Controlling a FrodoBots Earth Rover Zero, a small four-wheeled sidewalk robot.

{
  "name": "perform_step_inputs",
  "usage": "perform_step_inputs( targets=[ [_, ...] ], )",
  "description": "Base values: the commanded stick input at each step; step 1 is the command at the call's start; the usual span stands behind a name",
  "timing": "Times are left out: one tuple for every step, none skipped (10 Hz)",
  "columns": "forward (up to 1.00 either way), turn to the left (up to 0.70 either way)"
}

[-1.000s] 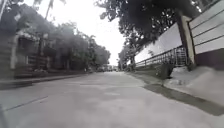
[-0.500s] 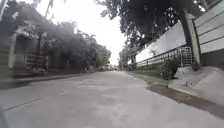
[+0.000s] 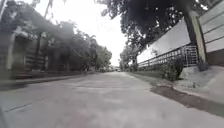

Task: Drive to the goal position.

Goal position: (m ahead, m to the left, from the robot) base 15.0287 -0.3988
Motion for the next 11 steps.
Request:
perform_step_inputs(
  targets=[
    [0.50,0.00],
    [0.50,0.00],
    [0.50,0.00],
    [0.50,0.00],
    [0.50,0.00],
    [0.50,0.00],
    [0.50,-0.01],
    [0.50,-0.48],
    [0.50,-0.29],
    [0.50,-0.11],
    [0.50,0.00]
  ],
)
